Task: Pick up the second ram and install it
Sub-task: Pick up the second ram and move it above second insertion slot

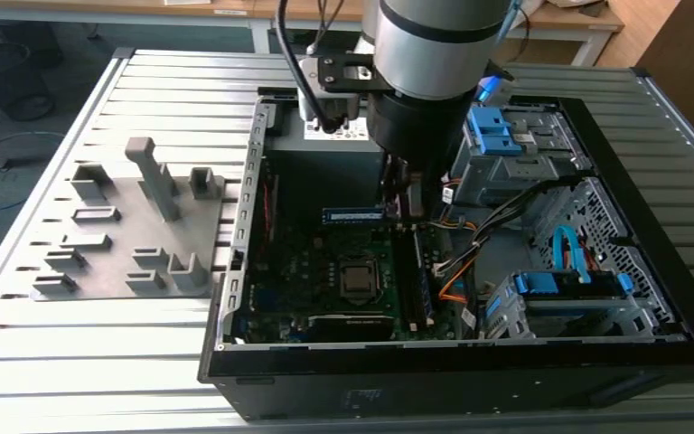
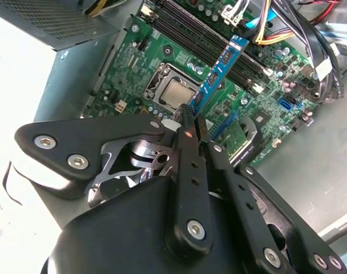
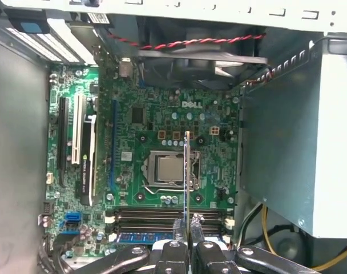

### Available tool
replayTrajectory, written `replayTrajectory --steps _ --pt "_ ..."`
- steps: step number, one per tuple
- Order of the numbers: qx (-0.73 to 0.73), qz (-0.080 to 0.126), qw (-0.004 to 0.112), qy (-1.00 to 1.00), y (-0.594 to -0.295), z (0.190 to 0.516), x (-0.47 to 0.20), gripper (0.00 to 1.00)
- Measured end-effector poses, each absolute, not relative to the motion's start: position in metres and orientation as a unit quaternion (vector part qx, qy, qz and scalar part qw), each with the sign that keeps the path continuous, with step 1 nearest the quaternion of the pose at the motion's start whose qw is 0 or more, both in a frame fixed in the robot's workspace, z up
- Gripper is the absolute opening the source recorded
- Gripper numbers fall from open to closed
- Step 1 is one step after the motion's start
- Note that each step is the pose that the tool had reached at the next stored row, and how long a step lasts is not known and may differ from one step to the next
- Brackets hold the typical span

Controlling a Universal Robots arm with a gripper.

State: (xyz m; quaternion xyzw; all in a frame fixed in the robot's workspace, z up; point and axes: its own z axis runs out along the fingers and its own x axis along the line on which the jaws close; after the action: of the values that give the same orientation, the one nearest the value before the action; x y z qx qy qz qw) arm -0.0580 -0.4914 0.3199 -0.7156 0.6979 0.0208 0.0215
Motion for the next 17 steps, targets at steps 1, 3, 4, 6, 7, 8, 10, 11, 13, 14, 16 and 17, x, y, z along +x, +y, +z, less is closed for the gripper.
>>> replayTrajectory --steps 1,3,4,6,7,8,10,11,13,14,16,17 --pt "-0.716 0.021 0.021 0.698 -0.491 0.318 -0.058 0.14" --pt "-0.716 0.021 0.021 0.698 -0.492 0.315 -0.058 0.14" --pt "-0.716 0.021 0.021 0.698 -0.493 0.314 -0.058 0.14" --pt "-0.716 0.021 0.021 0.698 -0.498 0.312 -0.058 0.14" --pt "-0.716 0.021 0.021 0.698 -0.500 0.311 -0.058 0.14" --pt "-0.716 0.021 0.021 0.698 -0.503 0.310 -0.058 0.14" --pt "-0.716 0.021 0.022 0.698 -0.505 0.307 -0.058 0.14" --pt "-0.716 0.021 0.022 0.698 -0.506 0.305 -0.057 0.14" --pt "-0.715 0.021 0.021 0.698 -0.506 0.302 -0.055 0.14" --pt "-0.715 0.021 0.022 0.699 -0.506 0.301 -0.055 0.14" --pt "-0.711 0.022 0.023 0.703 -0.506 0.299 -0.055 0.14" --pt "-0.708 0.022 0.023 0.705 -0.506 0.298 -0.055 0.14"
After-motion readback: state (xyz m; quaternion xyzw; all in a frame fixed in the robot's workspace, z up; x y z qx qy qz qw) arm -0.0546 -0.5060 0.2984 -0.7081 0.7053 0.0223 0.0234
